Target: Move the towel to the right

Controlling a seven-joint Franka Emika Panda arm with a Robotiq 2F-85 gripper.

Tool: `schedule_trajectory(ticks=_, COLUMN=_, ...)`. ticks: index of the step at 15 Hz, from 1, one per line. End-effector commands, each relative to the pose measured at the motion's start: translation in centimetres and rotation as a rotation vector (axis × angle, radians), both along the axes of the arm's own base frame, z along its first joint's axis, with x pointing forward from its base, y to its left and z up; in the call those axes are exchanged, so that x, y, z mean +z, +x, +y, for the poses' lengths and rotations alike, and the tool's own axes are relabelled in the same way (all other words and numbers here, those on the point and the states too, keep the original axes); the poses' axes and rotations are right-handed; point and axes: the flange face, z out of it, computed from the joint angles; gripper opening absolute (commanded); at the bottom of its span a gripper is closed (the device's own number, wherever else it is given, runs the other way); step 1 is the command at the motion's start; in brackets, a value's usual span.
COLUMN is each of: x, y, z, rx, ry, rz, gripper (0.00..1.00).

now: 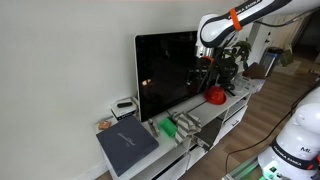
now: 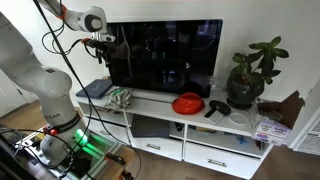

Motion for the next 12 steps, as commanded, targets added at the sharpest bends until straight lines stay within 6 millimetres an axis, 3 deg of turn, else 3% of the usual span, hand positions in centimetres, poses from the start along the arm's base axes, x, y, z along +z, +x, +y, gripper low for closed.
schedule_trajectory(ticks=1, x=-3.3, y=1.0, z=-0.5, rx=-0.016, ry=0.012, rz=0.029, gripper=1.0)
schedule_trajectory(ticks=8, x=-12.6, y=0.6, z=-2.2, rx=-0.027, ry=0.029, rz=0.101, gripper=1.0)
schedule_trajectory(ticks=12, x=-16.4, y=0.6, z=-3.3, rx=-0.015, ry=0.038, rz=0.102, gripper=1.0)
